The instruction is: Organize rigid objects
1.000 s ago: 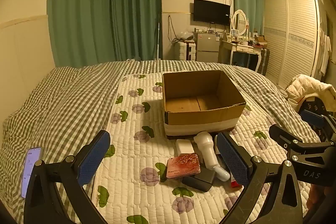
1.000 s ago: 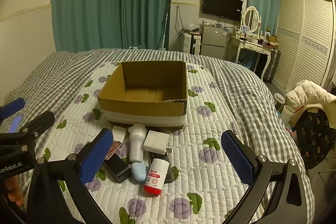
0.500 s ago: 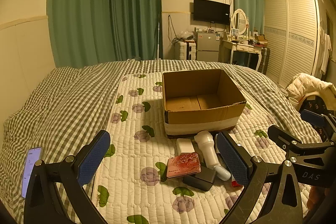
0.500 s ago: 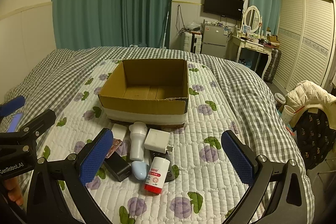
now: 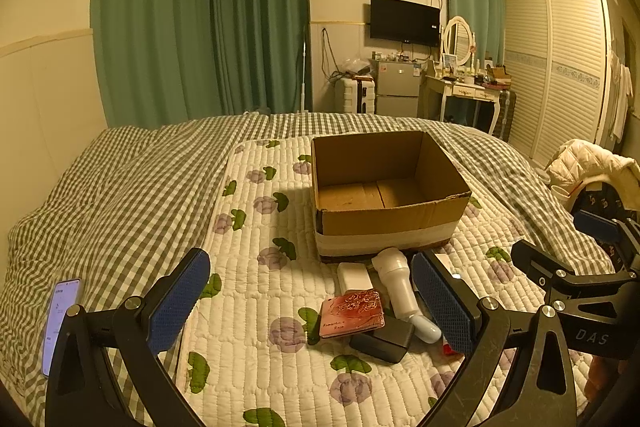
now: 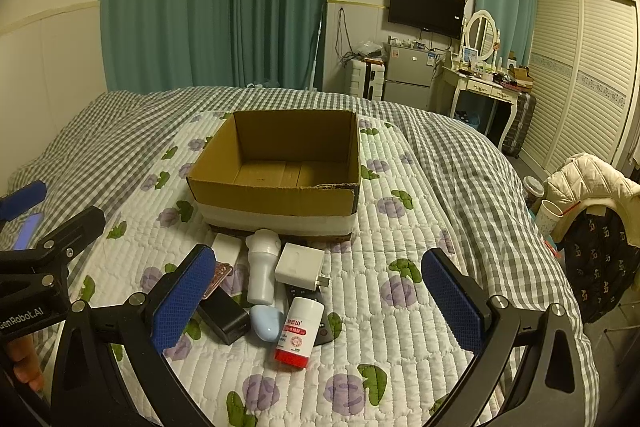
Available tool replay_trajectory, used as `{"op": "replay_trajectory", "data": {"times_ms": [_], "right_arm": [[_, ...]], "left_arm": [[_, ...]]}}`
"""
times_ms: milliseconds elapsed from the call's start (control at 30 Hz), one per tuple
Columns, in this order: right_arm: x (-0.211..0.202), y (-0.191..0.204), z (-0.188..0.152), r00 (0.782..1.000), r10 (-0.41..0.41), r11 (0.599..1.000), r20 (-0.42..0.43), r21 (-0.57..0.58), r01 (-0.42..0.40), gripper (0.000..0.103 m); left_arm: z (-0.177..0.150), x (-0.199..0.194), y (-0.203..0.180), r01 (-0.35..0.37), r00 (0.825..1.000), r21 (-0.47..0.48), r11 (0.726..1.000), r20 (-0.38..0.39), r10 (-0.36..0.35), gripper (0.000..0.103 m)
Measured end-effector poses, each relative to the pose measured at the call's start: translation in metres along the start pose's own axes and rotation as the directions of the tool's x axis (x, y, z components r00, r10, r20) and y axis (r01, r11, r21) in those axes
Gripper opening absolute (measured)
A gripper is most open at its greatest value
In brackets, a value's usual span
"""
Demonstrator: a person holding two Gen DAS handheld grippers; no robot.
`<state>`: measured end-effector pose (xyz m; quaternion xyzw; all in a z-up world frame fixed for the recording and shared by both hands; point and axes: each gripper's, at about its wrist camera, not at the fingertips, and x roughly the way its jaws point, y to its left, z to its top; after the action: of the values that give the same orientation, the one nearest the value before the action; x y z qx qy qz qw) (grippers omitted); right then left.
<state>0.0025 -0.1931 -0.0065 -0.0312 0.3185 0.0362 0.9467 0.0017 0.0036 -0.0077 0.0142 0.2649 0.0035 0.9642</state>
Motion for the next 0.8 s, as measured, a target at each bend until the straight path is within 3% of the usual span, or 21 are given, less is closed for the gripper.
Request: {"op": "replay_trajectory", "data": {"times_ms": [800], "right_arm": [[0.0023,-0.0011,-0.0035,1.000,-0.003,1.000,-0.009,-0.005,0.003,0.103]], "left_arm": [[-0.0018,0.0020,0.0034,-0.005,1.000,-0.002,1.000,-0.006,0.005,0.103]]}}
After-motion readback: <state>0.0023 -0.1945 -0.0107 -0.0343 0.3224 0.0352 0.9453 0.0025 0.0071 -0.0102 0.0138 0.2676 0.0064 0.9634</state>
